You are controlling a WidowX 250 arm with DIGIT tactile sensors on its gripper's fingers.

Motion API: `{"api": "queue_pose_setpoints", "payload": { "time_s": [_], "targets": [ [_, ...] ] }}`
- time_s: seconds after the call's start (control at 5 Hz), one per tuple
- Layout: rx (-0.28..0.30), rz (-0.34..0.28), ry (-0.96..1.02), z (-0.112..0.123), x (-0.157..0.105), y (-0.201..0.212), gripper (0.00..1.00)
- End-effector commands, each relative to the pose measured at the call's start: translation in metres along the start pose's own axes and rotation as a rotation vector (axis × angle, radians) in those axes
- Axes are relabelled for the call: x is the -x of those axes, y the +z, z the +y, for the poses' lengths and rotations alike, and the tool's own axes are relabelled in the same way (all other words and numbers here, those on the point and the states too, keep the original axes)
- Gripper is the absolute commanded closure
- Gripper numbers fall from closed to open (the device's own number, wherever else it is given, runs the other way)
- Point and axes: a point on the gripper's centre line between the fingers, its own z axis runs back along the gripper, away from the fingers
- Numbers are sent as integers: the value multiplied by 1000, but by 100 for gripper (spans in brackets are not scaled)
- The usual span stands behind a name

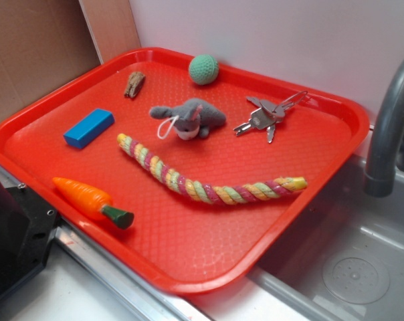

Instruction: Grab the wood chip.

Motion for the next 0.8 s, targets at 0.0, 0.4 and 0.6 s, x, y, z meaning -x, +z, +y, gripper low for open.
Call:
{"api": "queue_pose_setpoints", "payload": {
  "time_s": [0.0, 0.4, 0.6],
  "targets": [
    [0, 0, 0, 0, 0, 0, 0],
    [-63, -24, 276, 55, -38, -69, 0],
    [-65, -75, 322, 77, -69, -97, 0]
  ]
}}
